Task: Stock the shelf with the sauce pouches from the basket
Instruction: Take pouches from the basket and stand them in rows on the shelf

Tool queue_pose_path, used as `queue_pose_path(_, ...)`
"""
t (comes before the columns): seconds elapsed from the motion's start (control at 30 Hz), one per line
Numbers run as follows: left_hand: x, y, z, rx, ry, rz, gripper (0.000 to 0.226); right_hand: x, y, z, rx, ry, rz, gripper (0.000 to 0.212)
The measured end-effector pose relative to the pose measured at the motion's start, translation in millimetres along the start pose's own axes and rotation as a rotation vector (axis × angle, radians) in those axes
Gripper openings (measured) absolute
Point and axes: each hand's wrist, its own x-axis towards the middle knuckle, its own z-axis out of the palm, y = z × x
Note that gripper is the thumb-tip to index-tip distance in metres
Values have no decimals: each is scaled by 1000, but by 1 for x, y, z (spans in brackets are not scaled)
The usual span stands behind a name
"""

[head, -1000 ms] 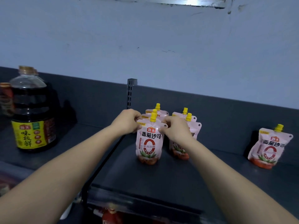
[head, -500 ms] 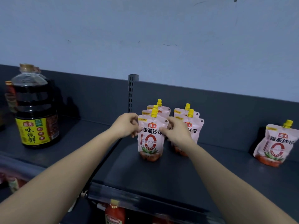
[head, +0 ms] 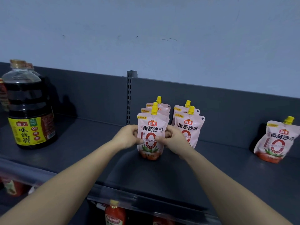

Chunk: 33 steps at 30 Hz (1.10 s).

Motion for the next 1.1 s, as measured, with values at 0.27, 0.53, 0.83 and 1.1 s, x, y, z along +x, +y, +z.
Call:
queue_pose_path(0.27,-23,27,-9,-411,99,253,29,4,-26,0,395,248,-47,8)
queue_pose_path(0.53,-46,50,-14,-152,74,426,83,5,-52,-7,539,278,-16,18)
queue_pose_path(0.83,-56,57,-6,-36,288,430,87,-11,-57,-5,403,279,-55,24)
queue_pose_path(1.1,-58,63,-7,-57,200,380,82,-14,-56,-9,451,268,-26,22)
